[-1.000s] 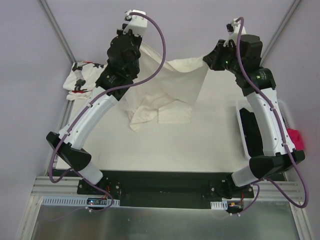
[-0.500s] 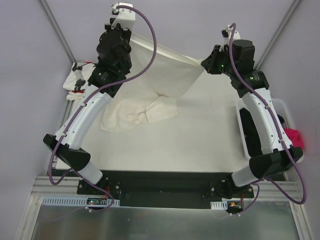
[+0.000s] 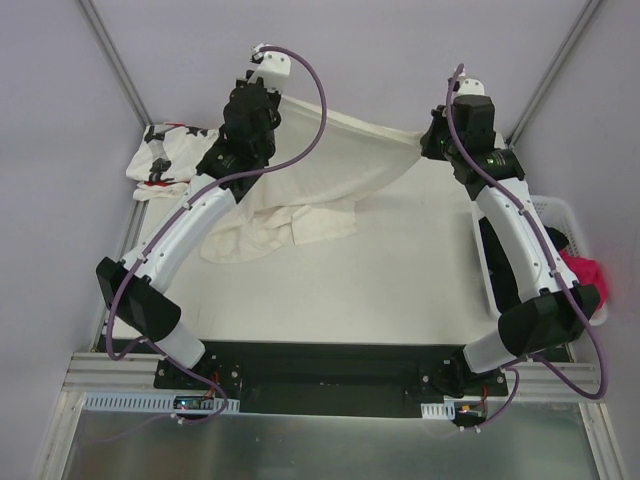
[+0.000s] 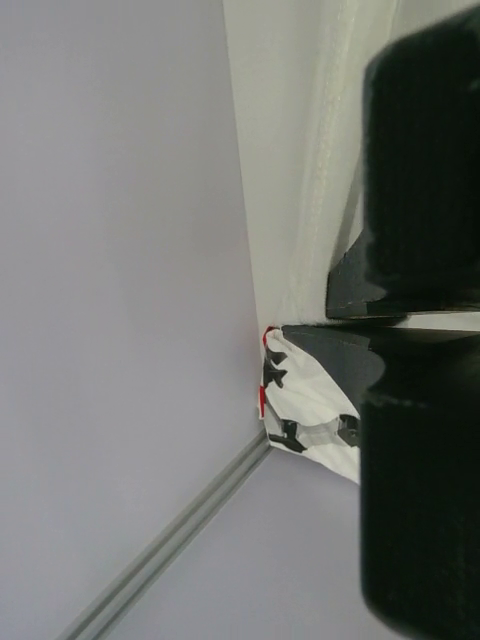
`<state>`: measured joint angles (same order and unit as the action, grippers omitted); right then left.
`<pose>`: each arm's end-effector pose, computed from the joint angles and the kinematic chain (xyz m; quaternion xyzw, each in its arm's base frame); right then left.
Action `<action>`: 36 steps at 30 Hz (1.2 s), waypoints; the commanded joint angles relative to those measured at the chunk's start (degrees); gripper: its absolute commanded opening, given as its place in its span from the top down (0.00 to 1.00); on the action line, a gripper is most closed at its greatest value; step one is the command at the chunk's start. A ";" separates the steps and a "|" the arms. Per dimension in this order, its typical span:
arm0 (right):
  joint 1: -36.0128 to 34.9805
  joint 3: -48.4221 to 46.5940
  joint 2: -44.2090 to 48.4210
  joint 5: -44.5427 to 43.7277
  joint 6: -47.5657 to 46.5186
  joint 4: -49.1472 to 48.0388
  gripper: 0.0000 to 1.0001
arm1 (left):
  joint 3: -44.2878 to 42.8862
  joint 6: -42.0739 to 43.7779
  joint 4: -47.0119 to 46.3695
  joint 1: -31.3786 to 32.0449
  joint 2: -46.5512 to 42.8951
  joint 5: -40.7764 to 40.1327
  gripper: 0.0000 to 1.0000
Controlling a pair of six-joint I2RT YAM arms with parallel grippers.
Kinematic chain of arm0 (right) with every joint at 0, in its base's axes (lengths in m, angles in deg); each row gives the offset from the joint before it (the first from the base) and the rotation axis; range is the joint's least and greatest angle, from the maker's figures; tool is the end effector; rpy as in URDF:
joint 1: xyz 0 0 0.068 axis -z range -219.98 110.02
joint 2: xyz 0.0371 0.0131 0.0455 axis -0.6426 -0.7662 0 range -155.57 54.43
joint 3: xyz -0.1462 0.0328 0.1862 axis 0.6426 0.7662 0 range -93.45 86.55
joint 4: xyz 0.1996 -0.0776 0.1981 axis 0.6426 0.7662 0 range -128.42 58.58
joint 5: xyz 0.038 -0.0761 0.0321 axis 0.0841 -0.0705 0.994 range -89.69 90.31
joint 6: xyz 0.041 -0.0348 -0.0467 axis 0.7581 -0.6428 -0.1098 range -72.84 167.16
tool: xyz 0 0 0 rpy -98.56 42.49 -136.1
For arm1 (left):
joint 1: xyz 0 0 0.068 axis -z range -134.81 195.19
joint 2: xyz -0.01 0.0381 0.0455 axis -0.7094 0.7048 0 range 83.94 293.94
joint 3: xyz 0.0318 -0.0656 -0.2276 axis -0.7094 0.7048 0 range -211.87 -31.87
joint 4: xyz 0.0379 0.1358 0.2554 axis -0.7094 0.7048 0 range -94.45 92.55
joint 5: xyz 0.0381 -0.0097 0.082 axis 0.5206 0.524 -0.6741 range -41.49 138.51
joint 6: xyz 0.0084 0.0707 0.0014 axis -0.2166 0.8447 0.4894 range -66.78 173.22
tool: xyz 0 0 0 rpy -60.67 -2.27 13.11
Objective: Fold and stack the t-shirts
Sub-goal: Flatten out the tshirt
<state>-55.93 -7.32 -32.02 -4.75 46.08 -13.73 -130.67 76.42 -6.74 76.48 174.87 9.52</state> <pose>0.3854 0.1047 0.3978 -0.0932 0.7995 0.0414 0.5920 0.3675 -0.1802 0.4608 0.0494 0.6550 0.1626 0.7363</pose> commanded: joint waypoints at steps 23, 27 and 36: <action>-0.75 -2.81 2.70 -13.57 1.70 6.50 0.44 | 18.83 -28.39 -8.00 0.44 2.14 23.77 1.00; -2.42 -2.47 4.01 -7.82 1.43 5.99 0.42 | 17.33 -27.68 -8.17 1.58 4.16 24.65 1.00; -5.76 2.80 0.15 10.49 6.79 -0.16 0.41 | 18.55 -26.63 -10.45 2.29 5.48 27.37 1.00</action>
<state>-60.80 -6.34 -30.41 -2.41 49.99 -10.14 -111.65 50.54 -12.29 78.31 181.19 34.22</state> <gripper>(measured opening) 0.588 0.008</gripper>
